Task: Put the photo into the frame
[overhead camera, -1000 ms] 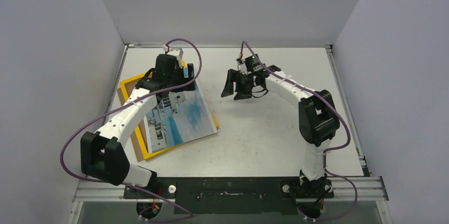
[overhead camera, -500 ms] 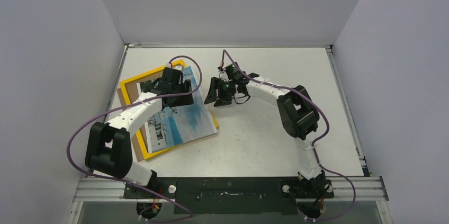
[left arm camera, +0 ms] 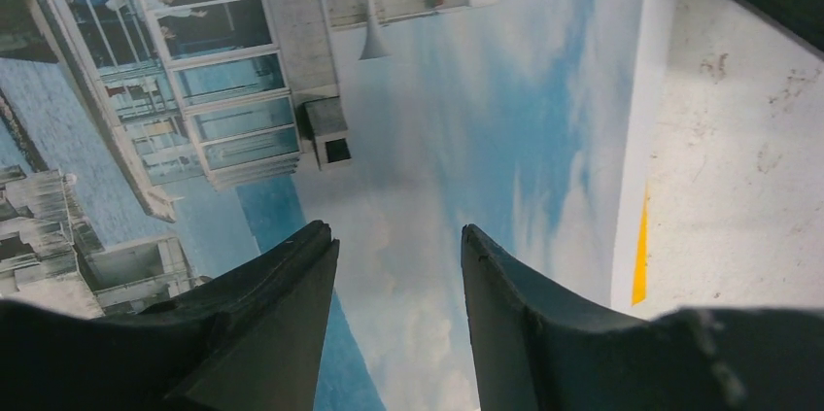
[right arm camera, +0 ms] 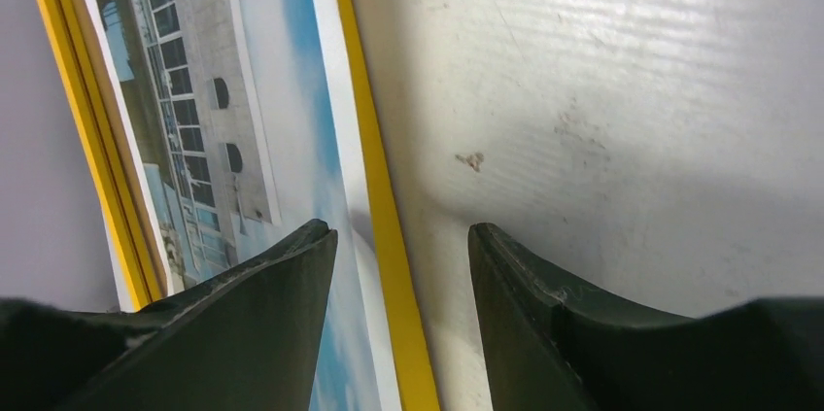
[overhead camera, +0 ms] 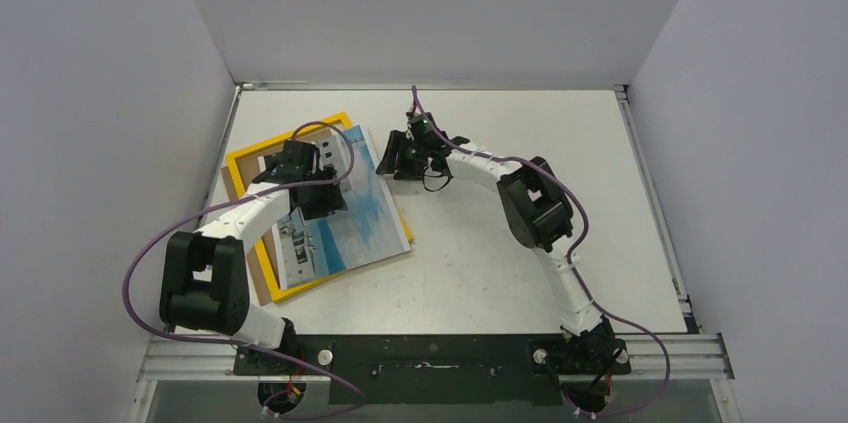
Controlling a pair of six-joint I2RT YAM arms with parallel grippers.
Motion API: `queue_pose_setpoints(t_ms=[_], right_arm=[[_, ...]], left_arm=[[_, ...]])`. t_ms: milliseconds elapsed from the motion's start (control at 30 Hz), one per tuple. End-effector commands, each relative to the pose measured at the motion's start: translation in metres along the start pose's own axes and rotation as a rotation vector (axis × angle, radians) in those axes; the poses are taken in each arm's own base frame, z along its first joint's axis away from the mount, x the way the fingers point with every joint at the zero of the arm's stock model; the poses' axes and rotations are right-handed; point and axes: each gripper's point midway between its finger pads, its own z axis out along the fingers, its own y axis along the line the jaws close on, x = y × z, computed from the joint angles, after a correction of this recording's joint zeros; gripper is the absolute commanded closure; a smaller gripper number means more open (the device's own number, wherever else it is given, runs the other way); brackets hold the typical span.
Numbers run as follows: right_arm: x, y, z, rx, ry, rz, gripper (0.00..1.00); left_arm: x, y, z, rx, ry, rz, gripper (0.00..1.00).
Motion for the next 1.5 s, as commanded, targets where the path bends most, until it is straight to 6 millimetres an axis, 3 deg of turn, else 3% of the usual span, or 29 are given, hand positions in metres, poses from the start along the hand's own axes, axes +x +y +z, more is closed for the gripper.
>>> queue_pose_setpoints(t_ms=[0, 233, 400, 633, 933, 1100, 1233, 1367, 1467], right_arm=[[-0.027, 0.027, 0.005, -0.07, -0.087, -0.027, 0.48], [-0.02, 0.05, 0.012, -0.187, -0.049, -0.004, 0.52], [-0.019, 0.066, 0.009, -0.26, -0.042, 0.017, 0.56], [-0.022, 0.094, -0.011, -0.367, -0.028, 0.058, 0.63], [-0.023, 0.103, -0.021, -0.394, -0.028, 0.063, 0.66], [-0.019, 0.095, -0.016, -0.366, -0.02, 0.047, 0.69], [-0.017, 0.089, -0.013, -0.34, -0.021, 0.006, 0.79], [-0.021, 0.087, -0.014, -0.314, -0.038, -0.045, 1.0], [-0.029, 0.087, -0.025, -0.279, -0.068, -0.075, 1.0]], left_arm=[[-0.012, 0.0, 0.003, 0.04, -0.038, -0.01, 0.52], [-0.007, 0.023, 0.021, -0.075, 0.007, -0.051, 0.54], [-0.006, 0.022, 0.027, -0.059, 0.03, -0.057, 0.54], [0.005, 0.019, 0.04, -0.029, 0.092, -0.086, 0.55], [0.01, 0.019, 0.045, -0.02, 0.121, -0.099, 0.57], [0.01, 0.019, 0.043, -0.024, 0.118, -0.1, 0.57], [0.009, 0.017, 0.042, -0.016, 0.118, -0.109, 0.57], [0.002, 0.01, 0.035, 0.01, 0.106, -0.112, 0.56], [-0.012, 0.006, 0.023, 0.009, 0.085, -0.111, 0.53]])
